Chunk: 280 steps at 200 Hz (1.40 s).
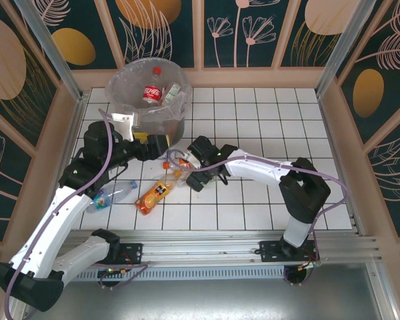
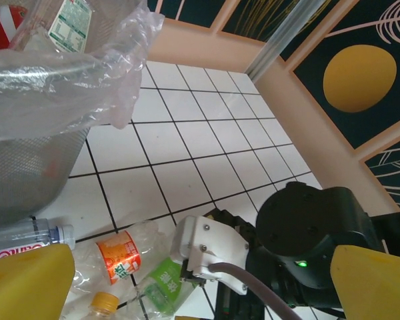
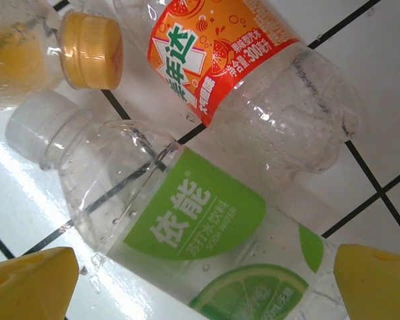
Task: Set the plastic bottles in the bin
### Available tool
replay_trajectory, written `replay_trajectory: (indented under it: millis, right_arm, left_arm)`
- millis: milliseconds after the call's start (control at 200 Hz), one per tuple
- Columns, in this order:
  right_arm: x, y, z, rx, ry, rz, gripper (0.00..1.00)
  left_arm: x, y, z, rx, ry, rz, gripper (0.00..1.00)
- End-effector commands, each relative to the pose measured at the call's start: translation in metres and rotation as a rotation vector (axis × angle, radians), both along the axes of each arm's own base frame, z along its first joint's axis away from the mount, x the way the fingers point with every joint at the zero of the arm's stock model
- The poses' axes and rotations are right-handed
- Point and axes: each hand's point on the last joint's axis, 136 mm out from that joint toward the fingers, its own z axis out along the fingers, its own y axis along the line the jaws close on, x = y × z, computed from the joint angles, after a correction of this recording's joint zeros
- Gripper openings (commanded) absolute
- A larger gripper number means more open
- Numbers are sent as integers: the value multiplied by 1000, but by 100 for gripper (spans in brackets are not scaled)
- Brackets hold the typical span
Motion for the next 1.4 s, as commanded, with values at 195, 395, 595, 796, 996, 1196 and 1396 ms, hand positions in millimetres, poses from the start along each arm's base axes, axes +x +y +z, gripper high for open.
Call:
replay_trajectory:
  millis: [195,395,595,796,996,1196,1396]
  right_arm:
    - [1,2,-18,-46,44,36,99]
    - [-11,-3,-17,-63,53,22,95]
    - [-36,-7,-16,-66,77,19,93]
    - [-45,-15,-17,-86,79,-24,89]
    - [-54,-29,-27,-92,104,-78,86]
    - [-59,-28,-29,-77,126,-78,80]
    - [-60,-28,-32,-81,140,-69,73]
  left_arm:
    - [0,-5,6,-36,-24,-31,96]
    - [1,-6,4,-34,-24,-35,96]
    - [1,-6,1,-34,-22,-35,96]
    - [0,-5,1,-35,-23,-31,96]
    - [0,-5,2,-48,-25,-31,96]
    - [0,-8,5,-67,-28,-39,95]
    - [-2,-7,-7,-67,-3,-38,94]
